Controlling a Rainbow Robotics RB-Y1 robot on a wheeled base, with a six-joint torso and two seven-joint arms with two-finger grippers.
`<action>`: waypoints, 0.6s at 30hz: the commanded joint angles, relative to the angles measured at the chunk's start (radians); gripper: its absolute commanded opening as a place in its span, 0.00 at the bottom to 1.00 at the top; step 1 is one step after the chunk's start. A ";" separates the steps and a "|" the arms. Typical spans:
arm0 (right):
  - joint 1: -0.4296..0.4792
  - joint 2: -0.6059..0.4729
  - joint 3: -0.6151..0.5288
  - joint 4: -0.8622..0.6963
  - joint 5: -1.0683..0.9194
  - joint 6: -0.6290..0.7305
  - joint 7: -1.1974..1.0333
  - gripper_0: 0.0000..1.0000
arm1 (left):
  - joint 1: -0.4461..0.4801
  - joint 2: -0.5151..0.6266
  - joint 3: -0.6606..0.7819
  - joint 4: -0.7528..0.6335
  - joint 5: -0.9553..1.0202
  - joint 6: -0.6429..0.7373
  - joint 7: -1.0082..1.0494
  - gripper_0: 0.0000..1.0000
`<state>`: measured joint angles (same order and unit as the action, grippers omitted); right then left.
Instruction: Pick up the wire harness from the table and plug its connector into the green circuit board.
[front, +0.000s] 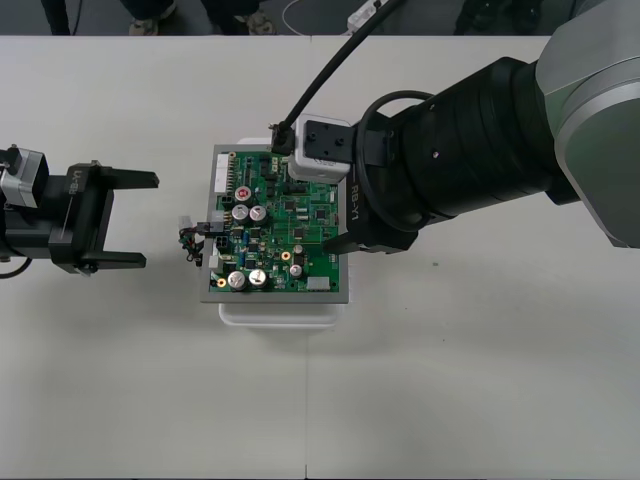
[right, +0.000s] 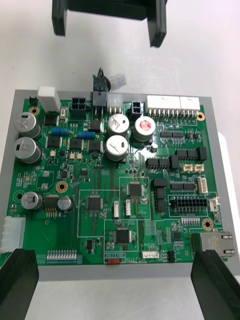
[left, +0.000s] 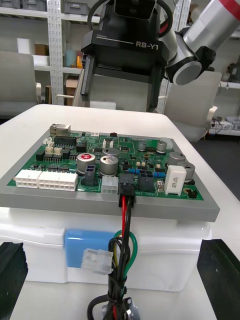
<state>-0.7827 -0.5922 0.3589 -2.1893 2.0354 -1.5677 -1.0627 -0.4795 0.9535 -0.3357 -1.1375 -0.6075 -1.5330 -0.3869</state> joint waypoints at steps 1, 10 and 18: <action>0.039 -0.067 -0.044 -0.032 -0.029 -0.003 0.064 0.89 | -0.037 0.060 0.060 -0.053 -0.038 -0.038 0.037 1.00; 0.066 -0.126 -0.084 -0.032 -0.058 -0.003 0.106 0.89 | -0.036 0.060 0.159 -0.110 -0.156 -0.038 0.160 1.00; 0.096 -0.152 -0.144 -0.030 -0.081 -0.003 0.138 0.89 | -0.033 0.060 0.244 -0.180 -0.255 -0.038 0.281 1.00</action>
<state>-0.7099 -0.7030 0.2777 -2.1897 1.9719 -1.5677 -0.9775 -0.4795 0.9657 -0.1666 -1.2604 -0.8182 -1.5330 -0.1552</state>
